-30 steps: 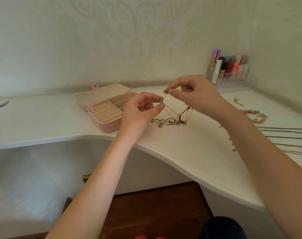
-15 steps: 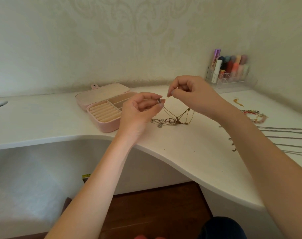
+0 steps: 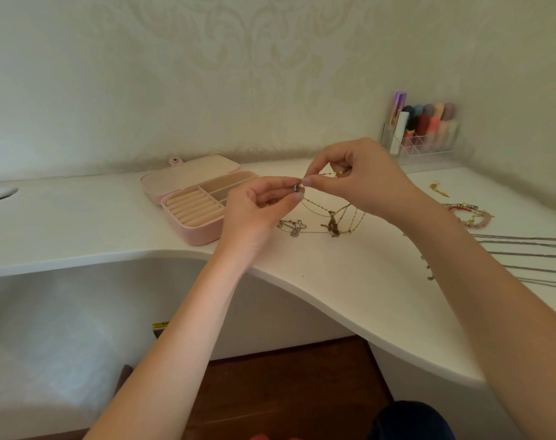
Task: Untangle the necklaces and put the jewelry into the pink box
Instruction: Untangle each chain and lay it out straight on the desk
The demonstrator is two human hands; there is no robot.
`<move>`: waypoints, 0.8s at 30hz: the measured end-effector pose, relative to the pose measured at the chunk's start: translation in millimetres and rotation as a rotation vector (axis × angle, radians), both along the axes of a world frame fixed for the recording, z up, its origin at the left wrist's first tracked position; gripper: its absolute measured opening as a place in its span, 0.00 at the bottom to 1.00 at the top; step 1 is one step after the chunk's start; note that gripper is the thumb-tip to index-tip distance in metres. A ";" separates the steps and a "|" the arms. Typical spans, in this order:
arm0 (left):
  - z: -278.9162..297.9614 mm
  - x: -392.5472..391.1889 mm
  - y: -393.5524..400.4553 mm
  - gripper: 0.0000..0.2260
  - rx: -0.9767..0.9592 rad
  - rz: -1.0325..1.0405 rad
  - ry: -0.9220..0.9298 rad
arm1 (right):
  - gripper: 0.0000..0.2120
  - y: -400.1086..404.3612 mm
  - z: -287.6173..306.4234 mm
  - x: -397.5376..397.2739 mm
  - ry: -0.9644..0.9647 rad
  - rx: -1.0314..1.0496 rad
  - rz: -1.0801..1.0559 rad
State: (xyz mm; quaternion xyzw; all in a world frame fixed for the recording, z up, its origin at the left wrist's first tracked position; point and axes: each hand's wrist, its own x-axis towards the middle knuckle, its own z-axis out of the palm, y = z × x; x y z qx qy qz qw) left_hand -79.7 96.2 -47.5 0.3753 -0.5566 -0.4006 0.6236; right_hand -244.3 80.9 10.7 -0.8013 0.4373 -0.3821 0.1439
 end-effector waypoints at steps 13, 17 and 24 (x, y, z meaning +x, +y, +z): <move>3.1 -2.7 2.6 0.07 0.056 0.028 -0.022 | 0.04 4.1 1.7 3.0 -0.090 0.076 0.131; 3.4 -2.7 2.6 0.05 0.065 0.063 -0.019 | 0.05 5.7 1.7 4.9 -0.132 0.136 0.153; 0.8 -1.6 1.3 0.08 0.009 0.094 -0.060 | 0.05 3.4 -6.1 11.9 -0.147 0.153 0.088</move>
